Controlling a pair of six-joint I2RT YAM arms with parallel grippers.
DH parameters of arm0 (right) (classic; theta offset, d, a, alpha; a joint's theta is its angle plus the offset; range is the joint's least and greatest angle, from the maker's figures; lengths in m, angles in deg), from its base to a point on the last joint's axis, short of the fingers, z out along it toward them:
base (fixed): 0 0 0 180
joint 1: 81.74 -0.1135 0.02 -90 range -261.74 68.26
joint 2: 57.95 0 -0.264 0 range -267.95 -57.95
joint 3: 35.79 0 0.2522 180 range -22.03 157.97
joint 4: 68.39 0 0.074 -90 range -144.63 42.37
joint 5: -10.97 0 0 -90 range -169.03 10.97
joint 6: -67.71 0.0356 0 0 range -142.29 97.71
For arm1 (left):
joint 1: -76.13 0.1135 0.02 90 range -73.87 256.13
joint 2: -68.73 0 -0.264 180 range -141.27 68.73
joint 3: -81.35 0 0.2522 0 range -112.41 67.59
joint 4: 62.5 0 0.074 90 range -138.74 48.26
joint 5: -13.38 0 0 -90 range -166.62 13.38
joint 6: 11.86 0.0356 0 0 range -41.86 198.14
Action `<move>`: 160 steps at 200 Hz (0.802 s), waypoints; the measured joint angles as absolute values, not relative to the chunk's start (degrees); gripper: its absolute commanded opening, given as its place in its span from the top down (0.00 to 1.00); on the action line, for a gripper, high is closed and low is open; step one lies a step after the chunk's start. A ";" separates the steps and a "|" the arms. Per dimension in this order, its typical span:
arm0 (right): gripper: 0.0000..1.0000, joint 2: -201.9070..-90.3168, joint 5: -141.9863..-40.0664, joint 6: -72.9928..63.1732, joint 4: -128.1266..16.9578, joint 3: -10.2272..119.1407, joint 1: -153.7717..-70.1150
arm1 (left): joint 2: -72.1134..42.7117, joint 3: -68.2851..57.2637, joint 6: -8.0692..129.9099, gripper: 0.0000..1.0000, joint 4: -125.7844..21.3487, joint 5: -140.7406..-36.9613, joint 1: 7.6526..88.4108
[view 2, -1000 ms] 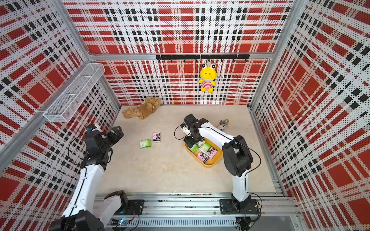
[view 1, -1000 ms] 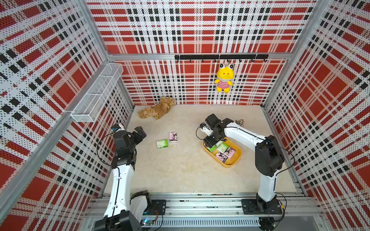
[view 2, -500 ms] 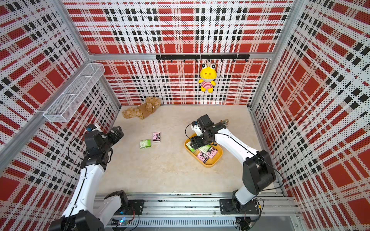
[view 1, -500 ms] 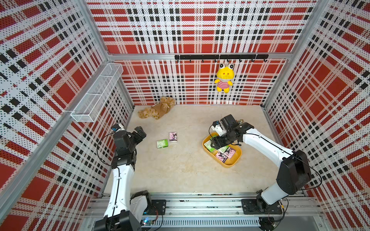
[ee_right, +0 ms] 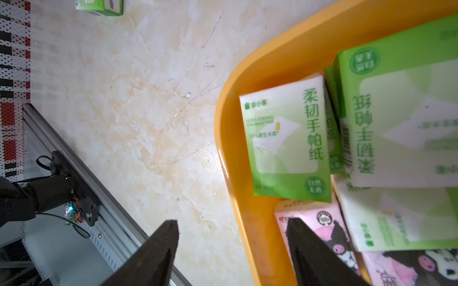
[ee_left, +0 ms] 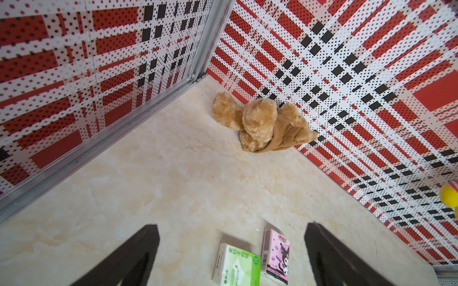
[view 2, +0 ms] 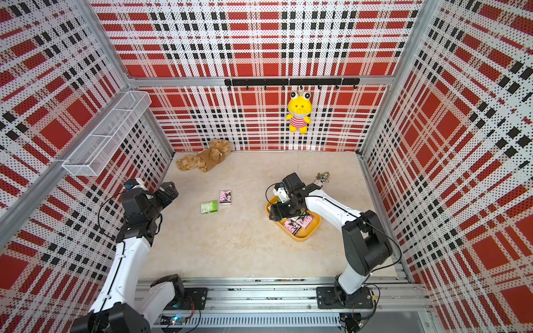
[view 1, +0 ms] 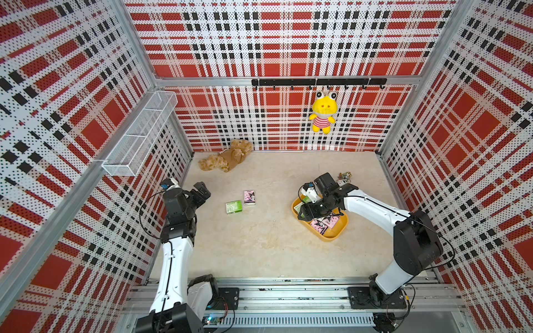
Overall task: Put the pocket tissues into the storage box
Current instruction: Place the pocket tissues in the storage box.
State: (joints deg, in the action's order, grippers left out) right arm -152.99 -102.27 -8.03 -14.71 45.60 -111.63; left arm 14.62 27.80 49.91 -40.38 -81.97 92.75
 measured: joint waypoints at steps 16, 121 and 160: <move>0.23 -153.87 -102.23 -8.05 -14.71 45.58 -111.63 | 14.58 27.80 49.91 0.01 -40.38 -81.97 92.75; 0.22 -157.39 -101.77 -8.78 -15.54 44.86 -111.63 | 13.57 27.80 49.93 0.01 -40.53 -81.97 92.75; 0.22 -159.05 -100.98 -9.76 -15.32 47.20 -111.61 | 13.57 27.80 49.91 0.01 -40.55 -81.97 92.75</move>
